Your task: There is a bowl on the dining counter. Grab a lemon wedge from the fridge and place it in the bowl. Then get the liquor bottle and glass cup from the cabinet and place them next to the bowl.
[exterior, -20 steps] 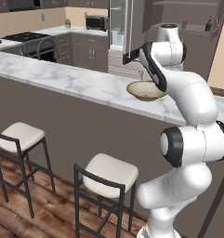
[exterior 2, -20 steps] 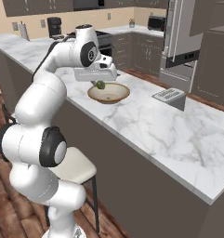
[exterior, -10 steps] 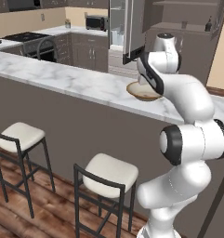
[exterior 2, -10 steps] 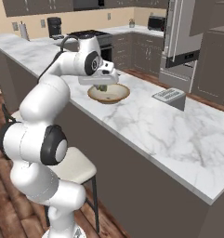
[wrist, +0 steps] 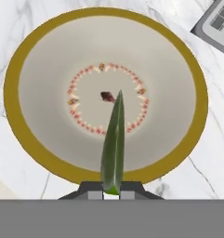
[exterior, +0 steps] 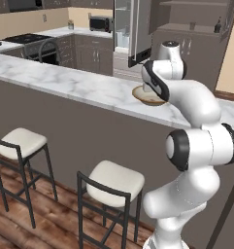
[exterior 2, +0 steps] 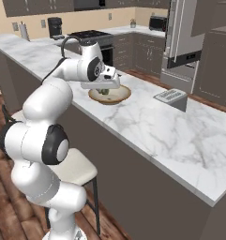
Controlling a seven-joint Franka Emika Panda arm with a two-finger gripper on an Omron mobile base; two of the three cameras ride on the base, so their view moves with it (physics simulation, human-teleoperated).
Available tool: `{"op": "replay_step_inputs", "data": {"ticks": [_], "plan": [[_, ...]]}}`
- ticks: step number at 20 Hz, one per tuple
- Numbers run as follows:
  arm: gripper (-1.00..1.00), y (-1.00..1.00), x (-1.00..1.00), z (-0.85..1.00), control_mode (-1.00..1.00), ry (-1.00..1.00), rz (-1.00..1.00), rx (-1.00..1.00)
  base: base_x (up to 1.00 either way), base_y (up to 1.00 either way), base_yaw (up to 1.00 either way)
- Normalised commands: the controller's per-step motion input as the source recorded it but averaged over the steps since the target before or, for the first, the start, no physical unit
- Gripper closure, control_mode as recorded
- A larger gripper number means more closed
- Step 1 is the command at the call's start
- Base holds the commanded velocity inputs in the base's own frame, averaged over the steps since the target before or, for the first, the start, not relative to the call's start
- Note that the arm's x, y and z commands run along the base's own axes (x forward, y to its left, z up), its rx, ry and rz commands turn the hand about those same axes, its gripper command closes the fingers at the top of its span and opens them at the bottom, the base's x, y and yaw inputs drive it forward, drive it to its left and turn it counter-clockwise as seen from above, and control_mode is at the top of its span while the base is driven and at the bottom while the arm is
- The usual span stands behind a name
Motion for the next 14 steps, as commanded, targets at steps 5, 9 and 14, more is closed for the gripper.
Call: {"op": "replay_step_inputs", "data": {"ticks": [5, 9, 14], "plan": [[-1.0, 0.0, 0.2, 0.0, -1.0, -0.02, 0.0, 0.0, 0.0, 0.0, 0.0], [-1.0, 0.0, 0.29, 0.0, -1.0, 0.0, 0.0, 0.0, 0.0, 0.0, 0.0], [-1.0, 0.0, 0.26, 0.01, -1.0, -0.02, 0.0, 0.0, 0.0, 0.0, 0.0]]}}
